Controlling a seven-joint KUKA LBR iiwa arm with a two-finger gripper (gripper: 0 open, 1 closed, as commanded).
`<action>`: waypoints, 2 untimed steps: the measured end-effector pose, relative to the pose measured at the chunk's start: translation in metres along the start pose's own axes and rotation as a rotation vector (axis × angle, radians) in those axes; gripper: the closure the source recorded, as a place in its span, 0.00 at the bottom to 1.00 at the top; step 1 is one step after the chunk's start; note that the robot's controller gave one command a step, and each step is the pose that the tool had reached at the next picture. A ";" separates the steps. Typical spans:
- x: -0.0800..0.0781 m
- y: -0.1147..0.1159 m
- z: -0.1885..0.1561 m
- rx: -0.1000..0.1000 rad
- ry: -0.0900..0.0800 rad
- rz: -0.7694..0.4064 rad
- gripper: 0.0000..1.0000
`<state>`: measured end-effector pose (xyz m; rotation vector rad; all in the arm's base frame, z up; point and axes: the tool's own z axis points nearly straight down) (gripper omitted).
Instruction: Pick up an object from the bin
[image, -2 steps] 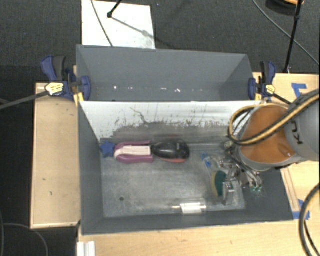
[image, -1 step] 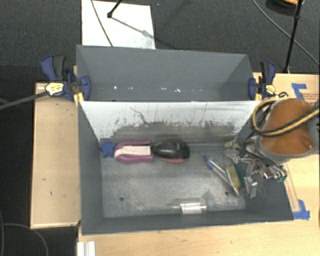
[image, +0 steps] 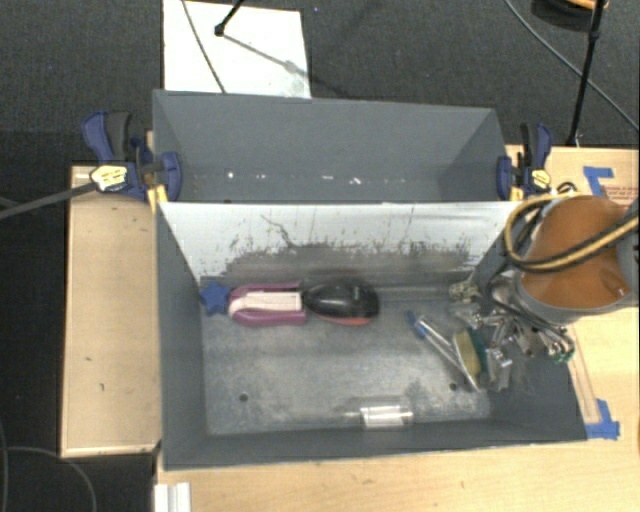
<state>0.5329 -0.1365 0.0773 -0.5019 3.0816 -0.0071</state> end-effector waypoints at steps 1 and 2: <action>0.017 0.004 -0.023 -0.002 0.007 -0.008 1.00; 0.004 -0.001 -0.133 -0.002 0.008 0.008 1.00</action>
Offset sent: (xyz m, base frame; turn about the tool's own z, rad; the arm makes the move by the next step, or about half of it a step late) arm -0.0207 -0.0010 0.0184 -0.0117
